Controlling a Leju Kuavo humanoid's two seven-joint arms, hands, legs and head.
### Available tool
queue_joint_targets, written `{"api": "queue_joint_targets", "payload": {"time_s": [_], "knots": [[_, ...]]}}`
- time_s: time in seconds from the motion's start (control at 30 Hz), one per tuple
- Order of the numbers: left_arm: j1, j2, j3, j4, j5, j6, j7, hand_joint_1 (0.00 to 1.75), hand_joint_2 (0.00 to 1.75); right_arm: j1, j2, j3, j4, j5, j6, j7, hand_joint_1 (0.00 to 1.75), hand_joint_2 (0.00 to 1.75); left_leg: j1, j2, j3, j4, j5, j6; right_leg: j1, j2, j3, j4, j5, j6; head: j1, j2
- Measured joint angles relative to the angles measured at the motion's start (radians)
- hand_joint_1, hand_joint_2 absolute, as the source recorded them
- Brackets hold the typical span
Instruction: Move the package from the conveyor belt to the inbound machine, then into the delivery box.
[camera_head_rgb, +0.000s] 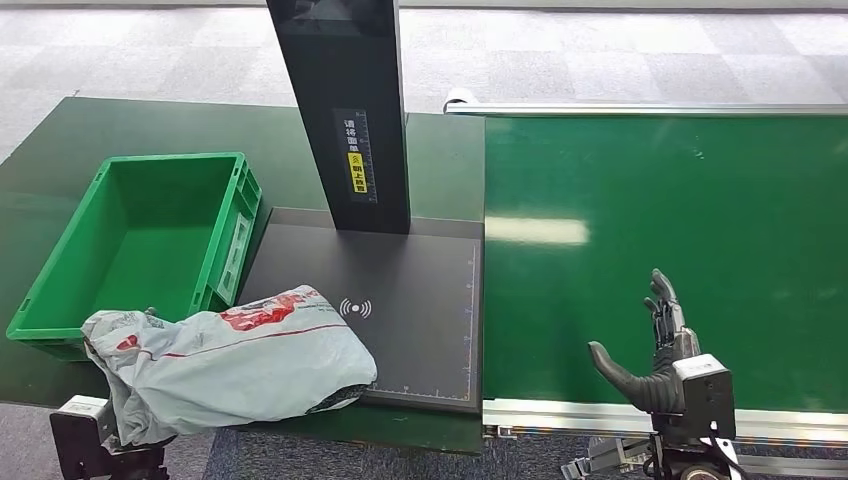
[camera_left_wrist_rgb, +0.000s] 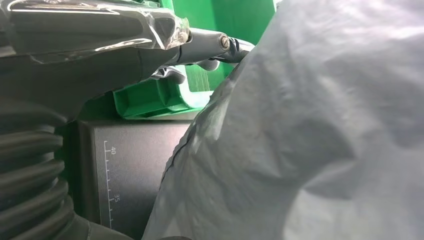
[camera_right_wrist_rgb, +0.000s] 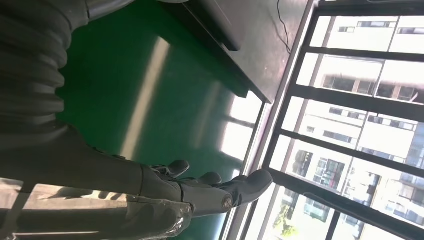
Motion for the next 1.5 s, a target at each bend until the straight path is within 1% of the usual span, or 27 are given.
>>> {"api": "queue_joint_targets", "payload": {"time_s": [0.13,0.2,0.3,0.33,0.43,0.57,0.7,0.77,1.2,1.33,1.43,1.5], "knots": [[0.005,-0.009,0.016,-0.007,-0.069,0.027,0.002,0.0,1.75,0.034,0.03,-0.039,-0.033,0.004,0.005,0.007,0.0,1.75,0.0,0.0,0.001,0.0,0.0,0.0,0.0,0.0,0.001,0.0,0.0,0.0,0.0,0.0],[0.015,-0.011,0.025,-0.016,-0.18,0.074,-0.007,0.0,1.75,0.056,0.058,-0.064,-0.056,0.016,0.017,0.01,0.0,1.75,0.0,0.0,0.001,0.0,0.0,0.0,0.0,0.0,0.001,0.0,0.0,0.0,0.0,0.0],[0.035,-0.011,0.032,-0.04,-0.425,0.167,-0.026,0.0,1.75,0.081,0.108,-0.118,-0.095,0.047,0.053,0.012,0.0,1.75,0.0,0.001,0.001,0.0,0.0,0.0,0.0,0.001,0.0,0.0,0.0,0.0,0.0,0.0],[0.041,-0.01,0.032,-0.047,-0.483,0.188,-0.029,0.0,1.75,0.086,0.123,-0.138,-0.105,0.057,0.065,0.01,0.0,1.75,0.0,0.001,0.001,0.0,0.0,0.0,0.0,0.001,0.0,0.0,0.0,0.0,0.0,0.0],[0.05,-0.007,0.028,-0.058,-0.568,0.221,-0.02,0.0,1.75,0.097,0.154,-0.19,-0.123,0.077,0.093,-0.002,0.0,1.75,0.0,0.001,0.001,0.0,0.0,0.0,0.0,0.001,0.0,0.0,-0.001,0.0,0.0,0.0],[0.052,0.002,0.018,-0.059,-0.613,0.262,0.006,0.0,1.75,0.107,0.18,-0.239,-0.14,0.086,0.111,-0.012,0.0,1.75,0.0,0.001,0.001,0.0,0.0,0.0,0.0,0.001,0.001,0.0,-0.001,0.0,0.0,0.0],[0.053,0.016,0.017,-0.06,-0.668,0.33,0.025,0.0,1.75,0.114,0.195,-0.268,-0.159,0.093,0.12,-0.016,0.0,1.75,0.0,0.001,0.002,0.0,0.0,0.0,0.0,0.001,0.001,0.0,-0.001,0.0,0.0,0.0],[0.054,0.022,0.02,-0.066,-0.677,0.346,0.027,0.0,1.75,0.115,0.2,-0.279,-0.165,0.094,0.122,-0.016,0.0,1.75,0.0,0.002,0.002,0.0,0.0,0.0,0.0,0.002,0.001,0.0,-0.001,0.0,0.0,0.0],[0.065,0.03,0.028,-0.104,-0.659,0.338,0.016,0.0,1.75,0.12,0.218,-0.304,-0.179,0.094,0.125,-0.016,0.0,1.75,0.0,0.003,0.002,0.0,0.0,0.0,0.0,0.002,0.001,0.0,-0.001,0.0,0.0,0.0],[0.07,0.027,0.015,-0.111,-0.639,0.306,-0.004,1.73,1.75,0.12,0.22,-0.307,-0.18,0.094,0.124,-0.018,0.0,1.75,0.0,0.003,0.002,0.0,0.0,0.0,0.0,0.002,0.001,0.0,-0.001,0.0,0.0,0.0],[0.08,0.022,-0.027,-0.119,-0.575,0.239,-0.013,1.75,1.75,0.12,0.221,-0.307,-0.18,0.095,0.122,-0.023,0.0,1.75,0.0,0.003,0.002,0.0,0.0,0.0,0.0,0.002,0.001,0.0,-0.001,0.0,0.0,0.0],[0.087,0.02,-0.068,-0.121,-0.456,0.146,-0.015,1.75,1.75,0.119,0.22,-0.304,-0.179,0.096,0.115,-0.025,0.0,1.75,0.0,0.003,0.002,0.0,0.0,0.0,0.0,0.002,0.001,0.0,-0.001,0.0,0.0,0.0]]}}
